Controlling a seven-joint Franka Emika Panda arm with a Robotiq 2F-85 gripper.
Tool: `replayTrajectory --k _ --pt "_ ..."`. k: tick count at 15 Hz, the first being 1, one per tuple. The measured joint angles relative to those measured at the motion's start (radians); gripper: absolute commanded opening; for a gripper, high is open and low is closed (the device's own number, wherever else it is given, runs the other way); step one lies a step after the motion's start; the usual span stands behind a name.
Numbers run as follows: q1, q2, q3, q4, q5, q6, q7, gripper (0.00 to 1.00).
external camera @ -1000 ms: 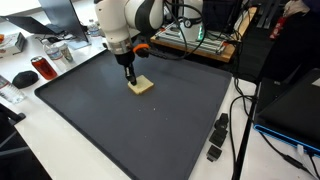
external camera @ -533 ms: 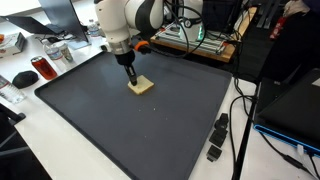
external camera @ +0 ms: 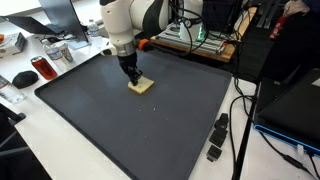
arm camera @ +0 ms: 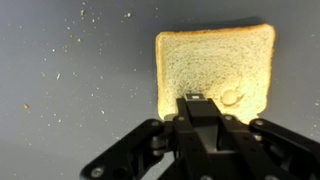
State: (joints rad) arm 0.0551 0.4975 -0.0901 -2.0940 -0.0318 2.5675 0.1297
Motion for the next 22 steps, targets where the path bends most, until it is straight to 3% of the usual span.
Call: replayTrajectory --k 3,7,16,22 --pt "0.008 0.000 0.003 0.000 -0.068 -0.004 -0.051 0.05" --pt "-0.007 -0.008 0.016 -0.011 -0.072 -0.004 -0.112 0.05" --pt "-0.054 -0.100 0.054 -0.127 -0.038 -0.004 -0.127 0.05" --pt "-0.061 -0.152 0.062 -0.145 0.014 -0.004 -0.126 0.05"
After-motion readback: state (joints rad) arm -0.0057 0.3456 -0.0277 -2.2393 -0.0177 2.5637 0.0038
